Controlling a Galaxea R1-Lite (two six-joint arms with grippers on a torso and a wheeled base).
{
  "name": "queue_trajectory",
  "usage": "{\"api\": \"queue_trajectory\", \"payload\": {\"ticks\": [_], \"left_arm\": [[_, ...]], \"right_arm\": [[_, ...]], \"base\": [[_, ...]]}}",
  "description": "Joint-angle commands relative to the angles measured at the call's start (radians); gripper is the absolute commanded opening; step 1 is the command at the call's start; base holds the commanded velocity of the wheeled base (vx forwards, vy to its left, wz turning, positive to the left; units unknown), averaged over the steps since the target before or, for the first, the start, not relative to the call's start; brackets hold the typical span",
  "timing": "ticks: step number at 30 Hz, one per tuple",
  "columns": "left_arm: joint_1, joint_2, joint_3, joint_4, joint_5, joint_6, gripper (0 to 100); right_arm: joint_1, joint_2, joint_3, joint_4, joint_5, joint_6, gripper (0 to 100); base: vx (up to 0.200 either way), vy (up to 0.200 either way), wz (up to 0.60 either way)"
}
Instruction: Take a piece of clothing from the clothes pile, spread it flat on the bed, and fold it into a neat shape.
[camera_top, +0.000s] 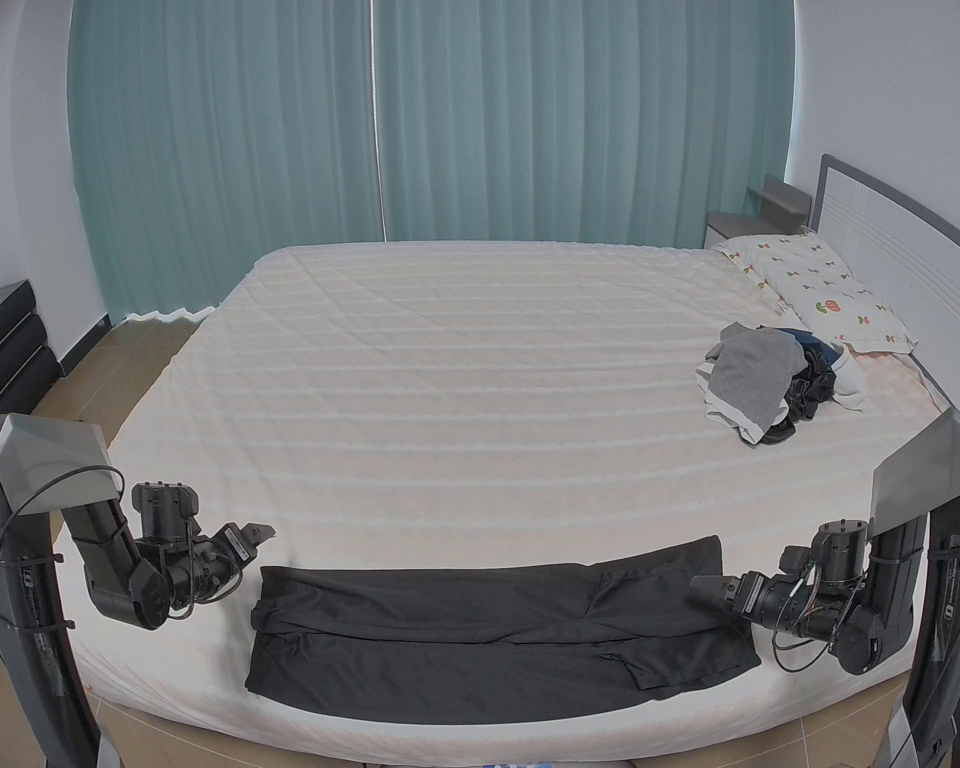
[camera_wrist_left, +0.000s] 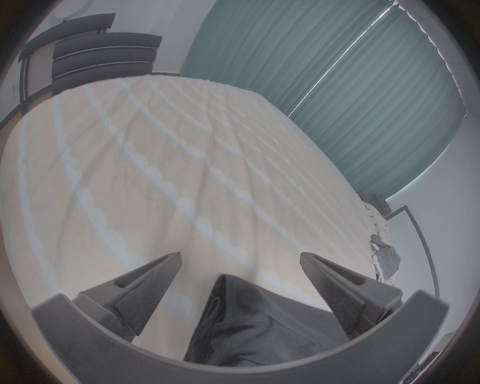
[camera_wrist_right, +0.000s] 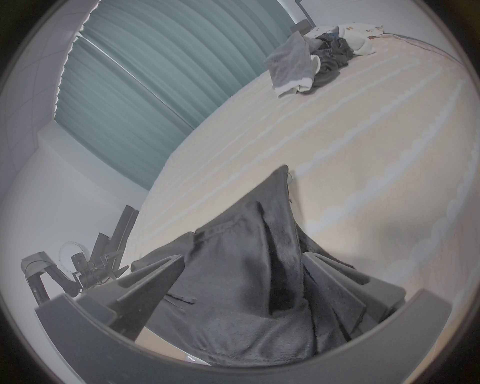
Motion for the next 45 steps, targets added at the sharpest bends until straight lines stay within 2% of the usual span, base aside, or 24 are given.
{"api": "queue_trajectory", "payload": {"ticks": [1,6,13,17,24,28,31,32,34,35,36,37,41,43,45], "left_arm": [[0.000,-0.188,0.004,0.092,0.001,-0.010,100],[-0.009,-0.198,0.004,0.204,-0.007,-0.015,100],[-0.021,-0.169,0.085,0.208,-0.019,-0.018,100],[-0.070,-0.168,0.140,0.208,-0.008,-0.027,100],[-0.132,-0.128,0.105,0.205,0.001,-0.104,100],[-0.172,-0.089,0.085,0.204,0.082,-0.128,100],[-0.178,-0.080,0.079,0.205,0.105,-0.130,100],[-0.181,-0.077,0.071,0.205,0.114,-0.130,100],[-0.181,-0.077,0.070,0.205,0.114,-0.130,100],[-0.181,-0.076,0.062,0.204,0.122,-0.140,100],[-0.181,-0.074,0.053,0.205,0.131,-0.151,100],[-0.181,-0.069,0.048,0.208,0.137,-0.157,0],[-0.182,-0.046,0.041,0.208,0.147,-0.160,0],[-0.181,-0.046,0.030,0.202,0.194,-0.167,0],[-0.181,-0.057,0.030,0.193,0.219,-0.194,0]], "right_arm": [[0.001,-0.093,0.019,-0.009,-0.003,0.038,100],[0.001,-0.088,0.024,-0.009,-0.004,0.044,100],[0.013,-0.080,0.033,-0.009,-0.004,0.047,100],[0.018,-0.065,0.031,-0.009,-0.006,0.050,100],[0.026,-0.065,0.031,-0.009,-0.009,0.050,100],[0.033,-0.070,0.033,-0.009,-0.012,0.052,100],[0.044,-0.079,0.036,-0.009,-0.020,0.055,100],[0.058,-0.077,0.033,-0.009,-0.055,0.057,100],[0.058,-0.077,0.033,-0.009,-0.058,0.057,100],[0.082,-0.071,0.028,-0.009,-0.106,0.058,100],[0.093,-0.073,0.028,-0.009,-0.118,0.064,100],[0.101,-0.079,0.028,-0.009,-0.123,0.073,100],[0.116,-0.109,0.031,-0.007,-0.126,0.107,100],[0.142,-0.123,0.036,-0.004,-0.127,0.129,100],[0.159,-0.123,0.034,-0.001,-0.156,0.138,100]], "base": [[0.000,0.000,0.00],[0.000,0.000,0.00],[-0.171,0.000,0.00],[0.000,0.000,0.00],[0.000,0.000,0.00],[0.000,0.000,0.00],[0.000,0.000,0.00],[0.000,0.000,0.00],[0.000,0.000,0.00],[0.000,0.000,0.00],[0.000,0.000,0.00],[0.000,0.000,0.00],[0.000,0.000,0.00],[0.000,0.000,0.00],[0.000,0.000,0.00]]}}
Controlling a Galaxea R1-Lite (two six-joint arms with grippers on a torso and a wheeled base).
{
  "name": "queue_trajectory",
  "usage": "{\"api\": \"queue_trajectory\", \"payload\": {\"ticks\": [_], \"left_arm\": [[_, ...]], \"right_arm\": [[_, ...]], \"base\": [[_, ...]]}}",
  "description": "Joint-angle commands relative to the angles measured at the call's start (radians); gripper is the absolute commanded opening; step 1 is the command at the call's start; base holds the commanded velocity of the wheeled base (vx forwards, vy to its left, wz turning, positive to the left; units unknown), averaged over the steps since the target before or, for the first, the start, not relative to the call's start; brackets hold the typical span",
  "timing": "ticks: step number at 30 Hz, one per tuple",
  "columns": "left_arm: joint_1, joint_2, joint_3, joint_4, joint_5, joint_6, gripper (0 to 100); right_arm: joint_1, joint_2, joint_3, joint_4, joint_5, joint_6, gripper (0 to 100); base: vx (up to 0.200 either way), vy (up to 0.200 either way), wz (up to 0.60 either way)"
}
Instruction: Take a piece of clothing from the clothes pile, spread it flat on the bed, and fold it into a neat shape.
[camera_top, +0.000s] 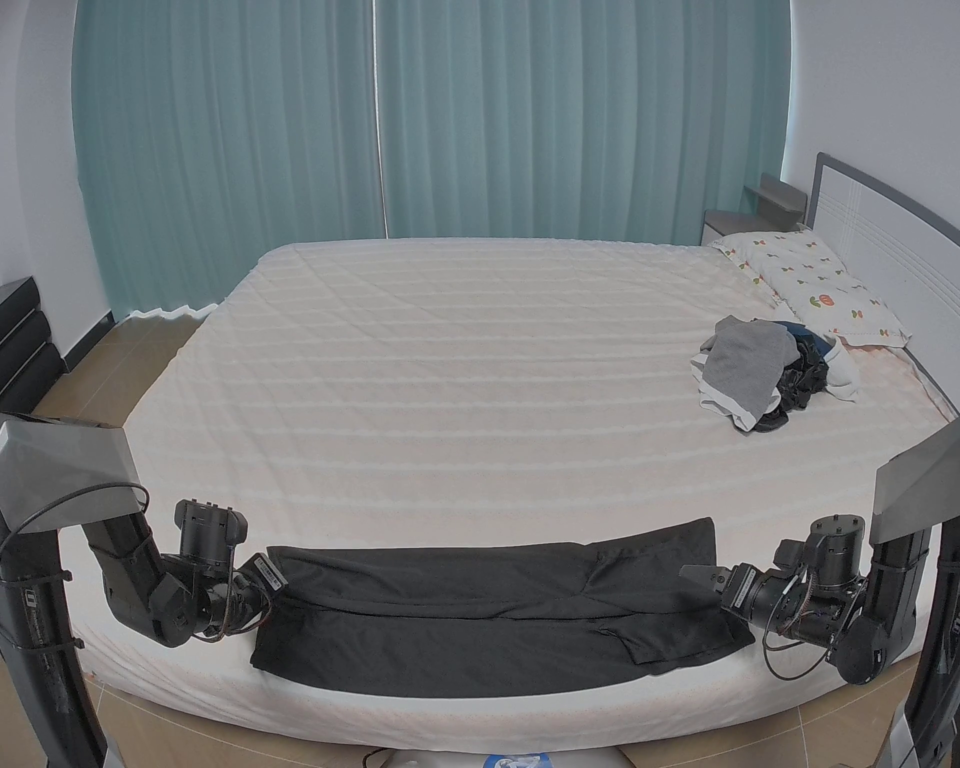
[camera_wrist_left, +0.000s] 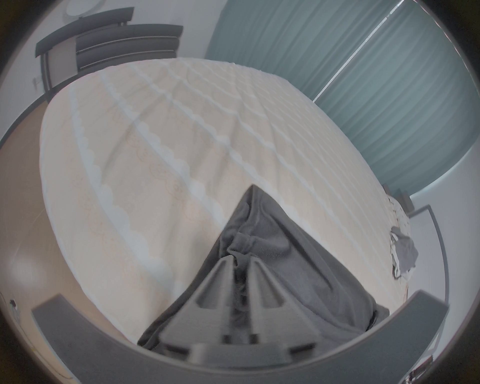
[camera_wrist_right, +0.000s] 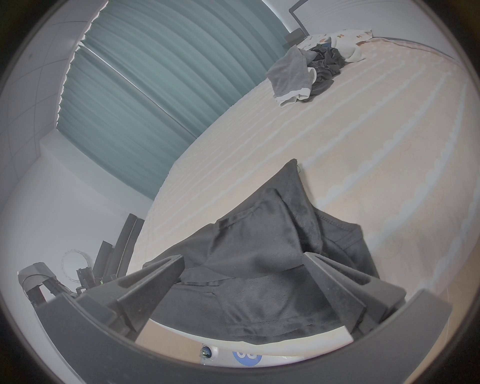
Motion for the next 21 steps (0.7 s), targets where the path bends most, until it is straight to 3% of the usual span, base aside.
{"api": "queue_trajectory", "payload": {"ticks": [1,10,21], "left_arm": [[0.001,-0.005,-0.009,-0.017,0.031,-0.034,0],[0.001,-0.037,-0.006,-0.072,0.038,-0.060,0],[0.001,-0.035,-0.006,-0.106,0.038,-0.089,0]], "right_arm": [[0.045,-0.022,0.001,0.001,-0.042,0.018,100],[0.186,-0.011,-0.045,0.083,-0.225,0.080,100],[0.183,0.003,-0.168,0.320,-0.243,0.169,100]], "base": [[0.000,0.000,0.00],[0.000,0.000,0.00],[0.000,0.000,0.00]]}}
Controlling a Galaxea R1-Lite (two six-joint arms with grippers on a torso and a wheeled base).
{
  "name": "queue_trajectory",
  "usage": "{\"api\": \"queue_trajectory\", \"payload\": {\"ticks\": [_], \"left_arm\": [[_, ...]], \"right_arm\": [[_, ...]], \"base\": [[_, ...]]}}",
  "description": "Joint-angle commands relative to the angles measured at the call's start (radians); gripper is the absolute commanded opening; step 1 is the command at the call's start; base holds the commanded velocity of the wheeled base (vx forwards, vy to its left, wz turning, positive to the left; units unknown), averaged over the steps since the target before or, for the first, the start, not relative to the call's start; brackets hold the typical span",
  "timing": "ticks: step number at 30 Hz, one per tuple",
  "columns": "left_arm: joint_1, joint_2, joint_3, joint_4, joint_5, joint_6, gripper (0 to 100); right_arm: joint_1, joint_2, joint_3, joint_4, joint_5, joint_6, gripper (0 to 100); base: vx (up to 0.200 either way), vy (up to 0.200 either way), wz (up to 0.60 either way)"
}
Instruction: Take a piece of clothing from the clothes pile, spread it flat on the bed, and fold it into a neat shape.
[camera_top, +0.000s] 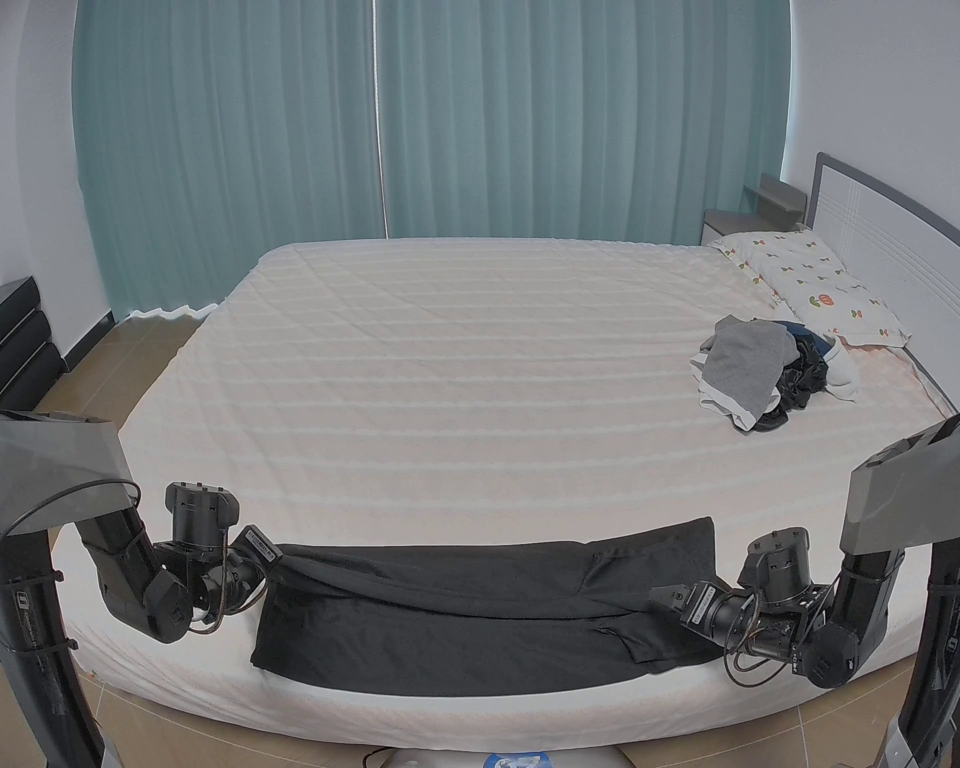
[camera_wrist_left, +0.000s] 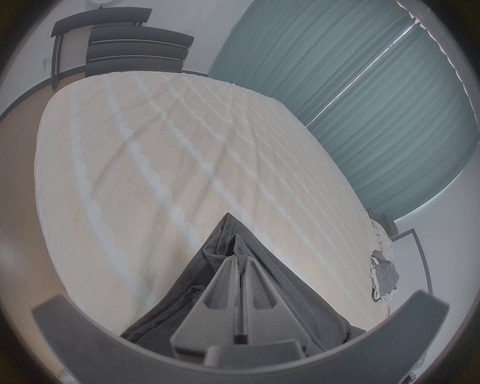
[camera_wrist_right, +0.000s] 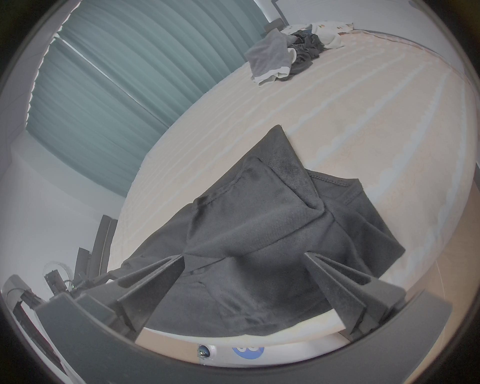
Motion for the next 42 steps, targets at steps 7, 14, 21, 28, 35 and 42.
{"api": "queue_trajectory", "payload": {"ticks": [7,14,21,28,35,42], "left_arm": [[-0.001,-0.001,0.002,-0.006,0.000,-0.001,0],[0.000,-0.002,0.001,-0.006,0.000,-0.001,0],[0.000,-0.002,0.001,-0.006,0.000,-0.001,0],[0.000,0.002,-0.004,-0.006,0.000,0.000,0],[-0.001,0.001,-0.038,0.008,-0.004,0.010,0],[0.023,-0.039,-0.131,-0.020,0.042,-0.029,0]], "right_arm": [[-0.026,0.060,-0.129,0.065,-0.070,0.055,100],[-0.049,0.083,-0.175,0.122,-0.108,0.057,100],[-0.044,0.081,-0.170,0.130,-0.115,0.057,0],[-0.049,0.078,-0.188,0.170,-0.116,0.055,0],[-0.063,0.075,-0.256,0.174,-0.116,0.057,0],[-0.090,0.051,-0.316,0.061,-0.159,0.104,0]], "base": [[0.000,0.000,0.00],[0.000,0.000,0.00],[0.000,0.000,0.00],[0.000,0.000,0.00],[0.000,0.000,0.00],[0.000,0.000,0.00]]}}
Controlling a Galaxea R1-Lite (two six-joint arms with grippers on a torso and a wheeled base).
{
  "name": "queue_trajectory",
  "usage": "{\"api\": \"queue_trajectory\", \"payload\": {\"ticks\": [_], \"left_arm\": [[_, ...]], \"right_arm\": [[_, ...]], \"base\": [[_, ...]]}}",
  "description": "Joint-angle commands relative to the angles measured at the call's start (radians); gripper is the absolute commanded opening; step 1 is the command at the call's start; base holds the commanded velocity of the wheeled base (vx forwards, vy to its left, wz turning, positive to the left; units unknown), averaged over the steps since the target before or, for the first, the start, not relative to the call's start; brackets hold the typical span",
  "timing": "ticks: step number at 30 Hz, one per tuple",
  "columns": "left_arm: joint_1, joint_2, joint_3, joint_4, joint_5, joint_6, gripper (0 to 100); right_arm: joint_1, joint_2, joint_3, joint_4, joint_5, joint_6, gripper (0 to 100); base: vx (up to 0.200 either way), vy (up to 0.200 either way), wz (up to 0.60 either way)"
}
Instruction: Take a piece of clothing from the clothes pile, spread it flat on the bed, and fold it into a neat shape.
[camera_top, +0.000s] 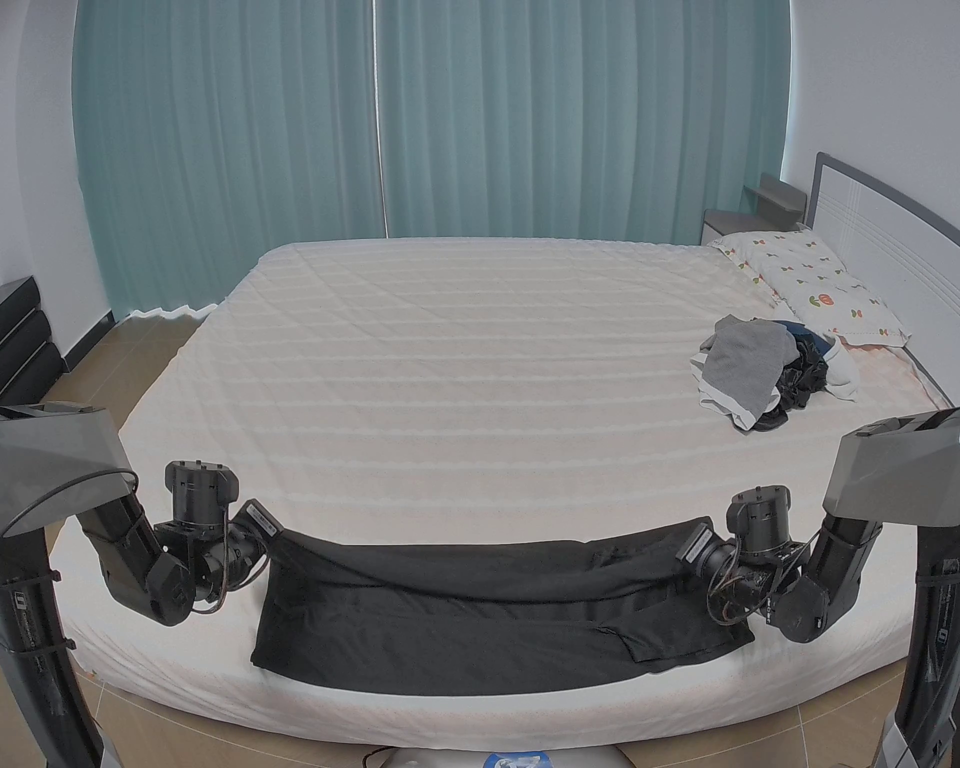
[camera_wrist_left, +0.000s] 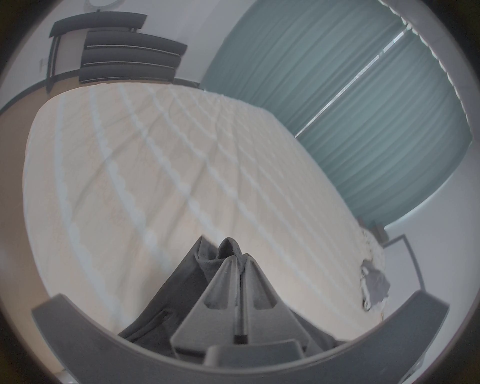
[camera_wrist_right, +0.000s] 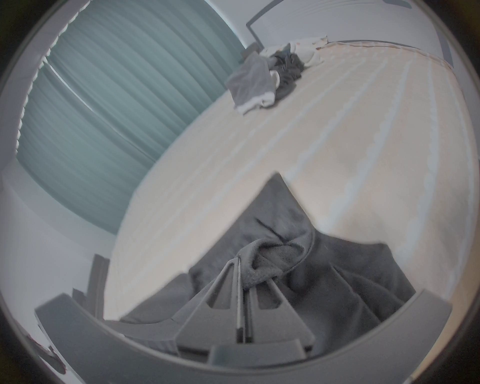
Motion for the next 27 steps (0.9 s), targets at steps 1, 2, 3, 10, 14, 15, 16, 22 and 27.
{"api": "queue_trajectory", "payload": {"ticks": [1,2,3,10,14,15,16,22,27], "left_arm": [[0.023,-0.033,-0.059,-0.025,0.042,-0.058,0],[0.031,-0.035,-0.068,-0.068,0.075,-0.107,0],[0.034,-0.033,-0.057,-0.100,0.079,-0.120,0],[0.031,0.010,0.052,-0.219,0.068,-0.052,0],[0.027,0.056,0.105,-0.242,0.067,0.026,0],[0.027,0.068,0.122,-0.246,0.068,0.046,0],[0.027,0.076,0.136,-0.247,0.068,0.060,0],[0.024,0.120,0.180,-0.261,0.068,0.146,0],[0.017,0.159,0.208,-0.265,0.068,0.201,0]], "right_arm": [[-0.019,-0.024,-0.033,-0.076,-0.033,0.041,0],[-0.024,-0.031,-0.021,-0.167,-0.051,0.061,0],[-0.030,-0.031,-0.007,-0.214,-0.053,0.063,0],[-0.027,-0.008,0.087,-0.283,-0.045,0.036,0],[-0.025,-0.005,0.128,-0.283,-0.042,0.003,0],[-0.021,-0.002,0.143,-0.283,-0.040,-0.014,0],[-0.019,0.002,0.150,-0.285,-0.034,-0.022,0],[-0.021,0.038,0.166,-0.283,-0.008,-0.049,0],[-0.021,0.079,0.182,-0.283,-0.008,-0.089,0]], "base": [[0.000,0.000,0.00],[0.000,0.000,0.00],[0.000,0.000,0.00],[0.000,0.000,0.00],[0.000,0.000,0.00],[0.000,0.000,0.00],[0.000,0.000,0.00],[0.000,0.000,0.00],[0.000,0.000,0.00]]}}
